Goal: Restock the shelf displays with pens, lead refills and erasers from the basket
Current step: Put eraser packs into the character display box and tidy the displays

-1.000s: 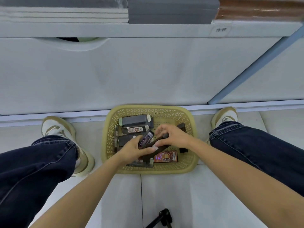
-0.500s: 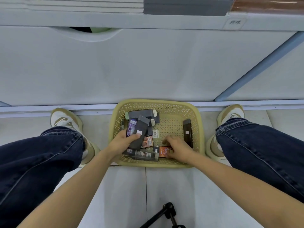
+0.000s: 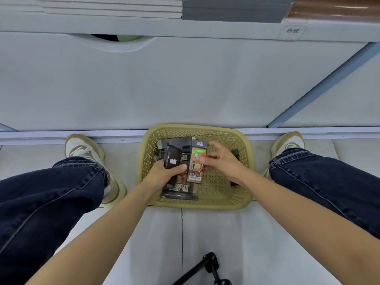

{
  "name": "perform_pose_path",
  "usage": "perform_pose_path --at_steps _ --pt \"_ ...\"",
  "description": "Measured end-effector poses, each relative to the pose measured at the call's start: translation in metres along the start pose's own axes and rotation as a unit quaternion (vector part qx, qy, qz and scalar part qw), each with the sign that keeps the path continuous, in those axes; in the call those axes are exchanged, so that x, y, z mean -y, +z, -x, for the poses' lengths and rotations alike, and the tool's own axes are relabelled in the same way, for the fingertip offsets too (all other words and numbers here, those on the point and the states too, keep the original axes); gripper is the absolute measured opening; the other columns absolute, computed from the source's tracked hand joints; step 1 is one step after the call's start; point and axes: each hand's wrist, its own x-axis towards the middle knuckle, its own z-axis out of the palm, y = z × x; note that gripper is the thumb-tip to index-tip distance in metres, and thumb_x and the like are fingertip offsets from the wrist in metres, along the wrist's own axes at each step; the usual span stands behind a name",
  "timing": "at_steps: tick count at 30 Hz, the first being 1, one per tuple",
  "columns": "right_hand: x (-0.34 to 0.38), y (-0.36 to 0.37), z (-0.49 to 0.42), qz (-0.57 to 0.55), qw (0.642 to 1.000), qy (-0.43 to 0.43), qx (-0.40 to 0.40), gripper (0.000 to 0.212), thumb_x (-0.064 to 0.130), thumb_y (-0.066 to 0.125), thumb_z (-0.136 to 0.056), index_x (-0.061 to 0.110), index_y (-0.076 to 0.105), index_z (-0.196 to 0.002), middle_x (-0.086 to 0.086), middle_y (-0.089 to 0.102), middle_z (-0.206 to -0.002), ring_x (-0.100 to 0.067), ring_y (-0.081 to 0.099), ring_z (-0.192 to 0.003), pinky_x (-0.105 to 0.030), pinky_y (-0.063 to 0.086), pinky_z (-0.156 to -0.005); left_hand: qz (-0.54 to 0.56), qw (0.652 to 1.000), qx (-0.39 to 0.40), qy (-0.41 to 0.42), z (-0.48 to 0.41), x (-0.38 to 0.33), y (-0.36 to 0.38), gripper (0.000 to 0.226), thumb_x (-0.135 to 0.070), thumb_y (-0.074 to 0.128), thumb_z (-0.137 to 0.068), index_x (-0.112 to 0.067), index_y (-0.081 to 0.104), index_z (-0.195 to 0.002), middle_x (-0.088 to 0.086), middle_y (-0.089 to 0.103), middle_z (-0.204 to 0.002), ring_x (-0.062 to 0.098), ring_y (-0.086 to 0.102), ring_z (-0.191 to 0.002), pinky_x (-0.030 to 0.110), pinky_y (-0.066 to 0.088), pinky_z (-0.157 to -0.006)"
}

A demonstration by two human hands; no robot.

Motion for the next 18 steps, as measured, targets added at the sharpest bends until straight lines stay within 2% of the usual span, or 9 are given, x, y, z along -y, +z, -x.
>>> perform_pose_path --at_steps 3,6,9,11,13,16,18 --pt "0.016 0.009 -0.001 -0.033 0.999 -0.043 0.003 0.050 0.001 0.070 -0.084 0.012 0.047 -0.127 -0.016 0.068 -0.110 -0.024 0.070 -0.091 -0.036 0.059 -0.072 0.016 1.000 0.004 0.021 0.006 -0.010 0.013 0.024 -0.005 0.076 -0.080 -0.008 0.070 -0.103 0.010 0.075 -0.098 0.025 0.070 -0.089 0.038 0.057 -0.080" --pt "0.036 0.011 0.002 -0.053 0.995 -0.079 -0.017 0.030 0.016 0.063 -0.092 0.013 0.056 -0.121 -0.013 0.067 -0.113 -0.023 0.067 -0.092 -0.039 0.056 -0.073 0.010 0.998 -0.013 0.060 0.013 -0.027 0.017 0.023 -0.003 0.077 -0.078 -0.008 0.071 -0.100 0.007 0.076 -0.092 0.025 0.068 -0.085 0.040 0.056 -0.082" --pt "0.064 0.010 0.009 -0.030 0.993 -0.107 -0.034 0.027 0.015 0.060 -0.094 0.008 0.059 -0.121 -0.013 0.067 -0.105 -0.020 0.063 -0.085 -0.031 0.051 -0.064 -0.014 0.995 -0.014 0.095 0.023 -0.047 0.016 0.024 -0.005 0.080 -0.076 -0.016 0.072 -0.096 0.009 0.075 -0.095 0.024 0.069 -0.087 0.042 0.056 -0.084" --pt "0.086 0.010 0.017 0.018 0.991 -0.126 -0.036 0.027 0.011 0.062 -0.093 0.008 0.060 -0.120 -0.010 0.070 -0.101 -0.015 0.065 -0.081 -0.025 0.053 -0.061 -0.007 0.992 -0.014 0.124 0.033 -0.062 0.015 0.019 -0.013 0.078 -0.080 -0.023 0.074 -0.095 0.004 0.077 -0.092 0.021 0.072 -0.084 0.035 0.059 -0.073" --pt "0.111 0.011 0.028 0.040 0.987 -0.149 -0.035 0.026 0.008 0.063 -0.091 0.006 0.060 -0.117 -0.007 0.071 -0.094 -0.012 0.067 -0.076 -0.024 0.055 -0.063 0.027 0.990 -0.028 0.136 0.045 -0.083 0.015 0.010 -0.023 0.072 -0.087 -0.016 0.072 -0.094 0.003 0.077 -0.086 0.020 0.073 -0.077 0.029 0.058 -0.061" --pt "0.157 0.018 0.049 0.057 0.978 -0.200 -0.032 0.020 0.005 0.061 -0.092 0.005 0.058 -0.111 -0.007 0.069 -0.087 -0.007 0.065 -0.065 -0.021 0.055 -0.060 0.077 0.979 -0.073 0.174 0.068 -0.122 0.010 0.013 -0.018 0.062 -0.094 -0.014 0.065 -0.082 -0.001 0.073 -0.065 0.013 0.068 -0.055 0.022 0.051 -0.043" --pt "0.191 0.024 0.066 0.059 0.969 -0.239 -0.034 0.017 0.006 0.062 -0.092 0.006 0.057 -0.108 -0.008 0.070 -0.086 -0.009 0.066 -0.066 -0.021 0.056 -0.061 0.042 0.966 -0.075 0.242 0.087 -0.153 0.001 0.013 -0.015 0.059 -0.095 -0.010 0.067 -0.085 0.003 0.072 -0.070 0.020 0.065 -0.059 0.025 0.052 -0.046"
